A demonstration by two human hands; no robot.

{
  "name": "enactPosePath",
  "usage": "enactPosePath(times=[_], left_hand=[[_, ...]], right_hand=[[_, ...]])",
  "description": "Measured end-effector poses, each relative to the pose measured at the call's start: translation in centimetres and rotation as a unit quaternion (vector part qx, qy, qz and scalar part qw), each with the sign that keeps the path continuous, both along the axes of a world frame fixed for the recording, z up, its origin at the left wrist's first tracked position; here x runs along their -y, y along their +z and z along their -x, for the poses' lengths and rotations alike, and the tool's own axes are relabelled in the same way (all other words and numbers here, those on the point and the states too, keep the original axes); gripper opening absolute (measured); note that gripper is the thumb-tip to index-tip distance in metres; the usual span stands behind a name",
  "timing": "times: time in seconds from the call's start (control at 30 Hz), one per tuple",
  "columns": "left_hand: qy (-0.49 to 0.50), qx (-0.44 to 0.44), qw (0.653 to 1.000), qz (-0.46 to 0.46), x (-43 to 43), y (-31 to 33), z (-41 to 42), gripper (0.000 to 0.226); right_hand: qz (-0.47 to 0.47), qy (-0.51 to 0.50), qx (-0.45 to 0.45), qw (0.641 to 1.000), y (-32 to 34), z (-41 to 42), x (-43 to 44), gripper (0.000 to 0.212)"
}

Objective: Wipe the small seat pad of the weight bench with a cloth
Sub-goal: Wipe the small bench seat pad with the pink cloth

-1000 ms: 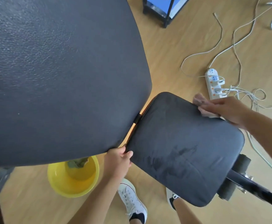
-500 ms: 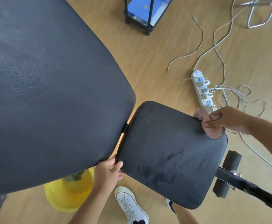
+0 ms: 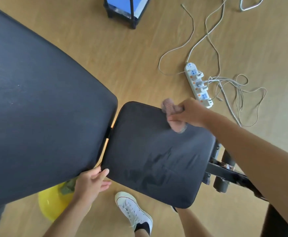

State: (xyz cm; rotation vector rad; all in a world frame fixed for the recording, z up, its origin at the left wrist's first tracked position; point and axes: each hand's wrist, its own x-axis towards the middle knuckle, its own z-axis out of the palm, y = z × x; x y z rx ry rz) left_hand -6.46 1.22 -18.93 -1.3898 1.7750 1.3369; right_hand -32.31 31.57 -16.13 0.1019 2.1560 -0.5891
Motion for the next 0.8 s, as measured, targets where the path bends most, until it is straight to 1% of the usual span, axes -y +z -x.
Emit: enactPosePath(times=[0.07, 0.1, 0.2, 0.23, 0.27, 0.3, 0.33, 0.4, 0.47, 0.5, 0.57, 0.63, 0.73, 0.8], left_hand=[[-0.002, 0.001, 1.000, 0.000, 0.0, 0.1, 0.0, 0.058], [-0.011, 0.000, 1.000, 0.003, 0.0, 0.1, 0.1, 0.058], [-0.043, -0.002, 0.999, 0.007, 0.0, 0.4, 0.2, 0.060], [-0.049, -0.001, 0.999, 0.006, 0.0, 0.5, 0.3, 0.060], [-0.051, -0.001, 0.999, 0.004, 0.0, 0.5, 0.3, 0.060], [-0.048, 0.000, 0.999, 0.003, -0.1, 0.6, 0.3, 0.059], [-0.045, 0.000, 0.999, 0.003, -0.2, 0.7, 0.3, 0.059], [-0.044, -0.003, 0.999, 0.000, -0.4, 1.1, 0.4, 0.059], [-0.039, -0.005, 0.999, -0.005, -0.5, 1.2, 0.5, 0.061], [-0.036, -0.005, 0.999, -0.009, -0.5, 1.2, 0.5, 0.062], [-0.029, -0.004, 0.999, -0.015, -0.6, 1.1, 0.4, 0.063], [-0.025, 0.000, 0.999, -0.020, -0.6, 1.0, 0.4, 0.064], [-0.021, 0.002, 0.999, -0.025, -0.4, 0.9, 0.3, 0.066], [-0.014, 0.000, 0.999, -0.029, -0.4, 0.8, 0.3, 0.065]], right_hand=[[-0.028, -0.084, -0.010, 0.996, 0.4, -2.2, -5.3, 0.047], [-0.029, -0.154, -0.007, 0.988, 0.6, -3.7, -7.6, 0.047], [-0.012, -0.347, 0.024, 0.937, 0.9, -9.3, -10.8, 0.051], [-0.012, -0.390, 0.036, 0.920, 0.7, -11.7, -10.7, 0.055], [-0.021, -0.420, 0.039, 0.907, 0.7, -14.4, -10.0, 0.053], [-0.036, -0.435, 0.036, 0.899, 0.8, -17.1, -9.0, 0.051], [-0.052, -0.433, 0.029, 0.899, 1.1, -19.3, -7.8, 0.053], [-0.068, -0.403, 0.029, 0.912, 1.4, -21.4, -6.9, 0.054], [-0.072, -0.383, 0.034, 0.921, 0.8, -19.4, -7.9, 0.053], [-0.071, -0.392, 0.027, 0.917, 0.4, -17.6, -8.6, 0.053], [-0.037, -0.431, 0.002, 0.902, 0.3, -13.8, -9.5, 0.053], [0.001, -0.463, -0.019, 0.886, 0.3, -13.1, -9.6, 0.049], [0.003, -0.490, 0.017, 0.872, 0.6, -18.4, -8.3, 0.047], [-0.003, -0.534, 0.062, 0.843, 0.5, -23.6, -6.8, 0.048]])
